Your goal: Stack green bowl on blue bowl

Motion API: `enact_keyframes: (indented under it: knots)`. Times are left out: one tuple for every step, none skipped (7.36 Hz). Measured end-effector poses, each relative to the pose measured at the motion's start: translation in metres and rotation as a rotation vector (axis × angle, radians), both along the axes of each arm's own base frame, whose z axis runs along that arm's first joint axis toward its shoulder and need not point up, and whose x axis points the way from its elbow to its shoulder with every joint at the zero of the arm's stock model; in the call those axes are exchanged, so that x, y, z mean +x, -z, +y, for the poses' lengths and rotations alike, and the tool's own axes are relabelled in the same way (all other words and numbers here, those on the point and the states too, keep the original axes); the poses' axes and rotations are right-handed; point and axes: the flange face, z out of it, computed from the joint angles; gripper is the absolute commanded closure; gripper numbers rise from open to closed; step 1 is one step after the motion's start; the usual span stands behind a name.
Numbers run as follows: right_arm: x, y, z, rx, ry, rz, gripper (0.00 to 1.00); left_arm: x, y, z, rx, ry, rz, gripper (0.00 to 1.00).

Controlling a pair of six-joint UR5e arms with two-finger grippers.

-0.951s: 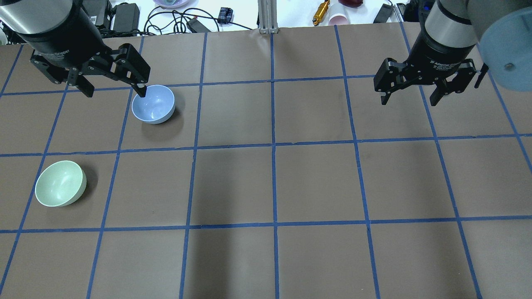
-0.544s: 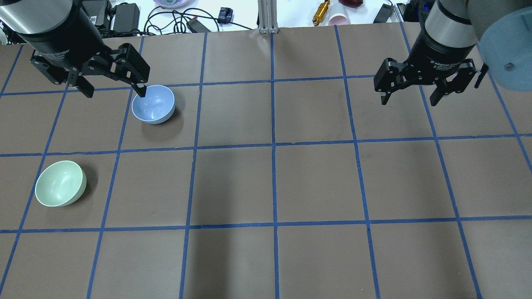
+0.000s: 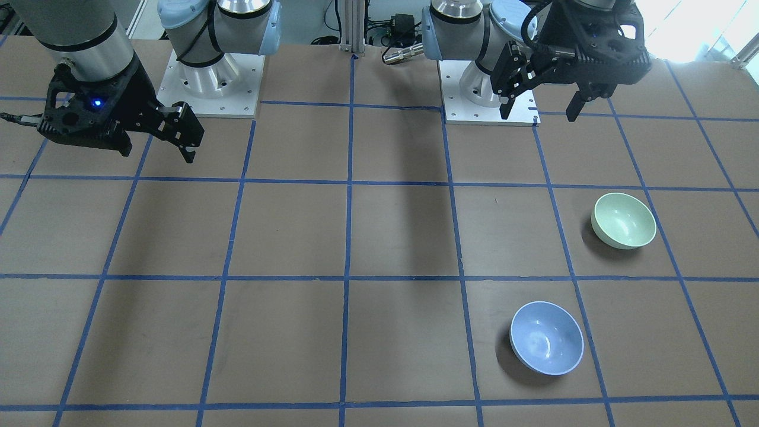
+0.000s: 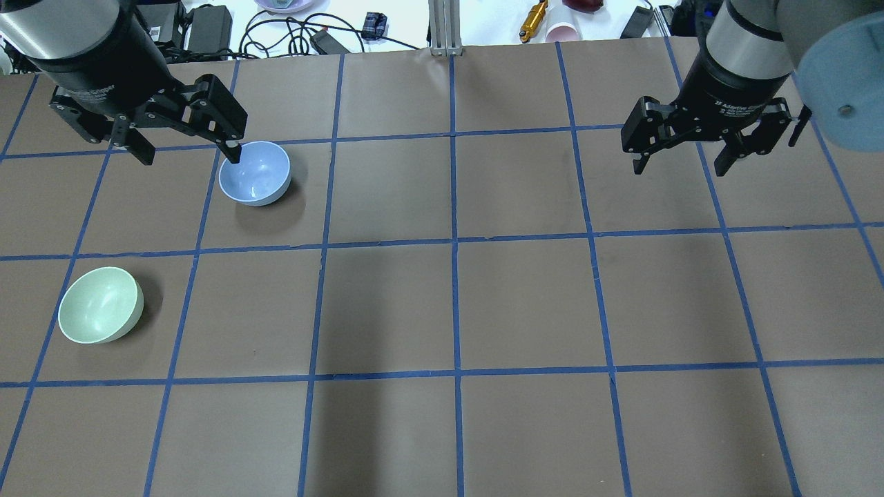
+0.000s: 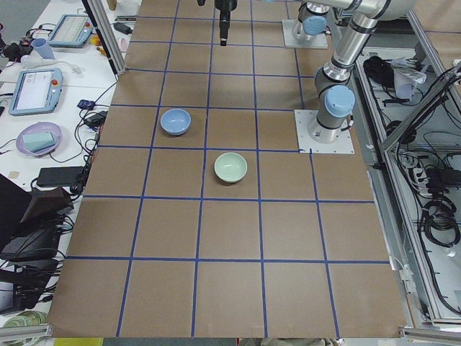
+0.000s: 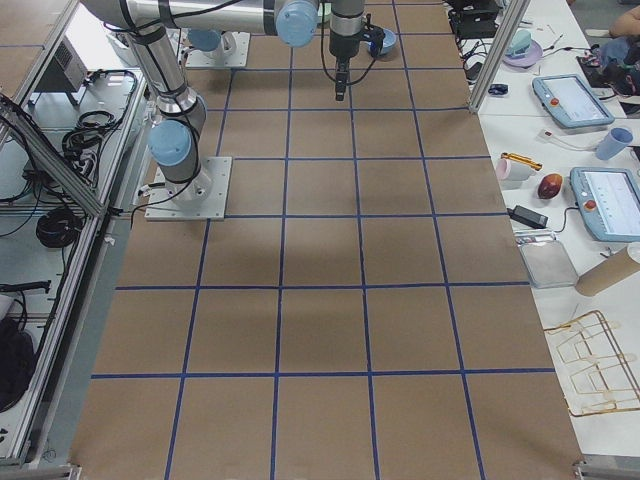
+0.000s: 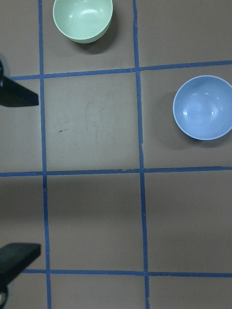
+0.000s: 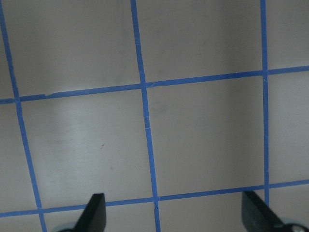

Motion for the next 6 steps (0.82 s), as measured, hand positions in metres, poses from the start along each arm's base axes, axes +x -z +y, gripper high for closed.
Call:
enact_keyframes:
  knots:
    - [0.000, 0.000, 0.000, 0.000, 0.000, 0.000, 0.00, 0.011, 0.004, -0.003, 0.008, -0.014, -0.001, 0.00]
    - [0.000, 0.000, 0.000, 0.000, 0.000, 0.000, 0.00, 0.027, 0.010, -0.007, 0.021, -0.031, 0.001, 0.00]
    - [0.000, 0.000, 0.000, 0.000, 0.000, 0.000, 0.00, 0.047, 0.018, -0.011, 0.035, -0.034, 0.005, 0.00]
    - [0.000, 0.000, 0.000, 0.000, 0.000, 0.000, 0.00, 0.073, 0.025, -0.014, 0.048, -0.038, 0.008, 0.00]
    - [0.000, 0.000, 0.000, 0.000, 0.000, 0.000, 0.00, 0.107, 0.036, -0.017, 0.067, -0.056, 0.013, 0.00]
    - [0.000, 0.000, 0.000, 0.000, 0.000, 0.000, 0.00, 0.142, 0.050, -0.017, 0.091, -0.077, 0.022, 0.00]
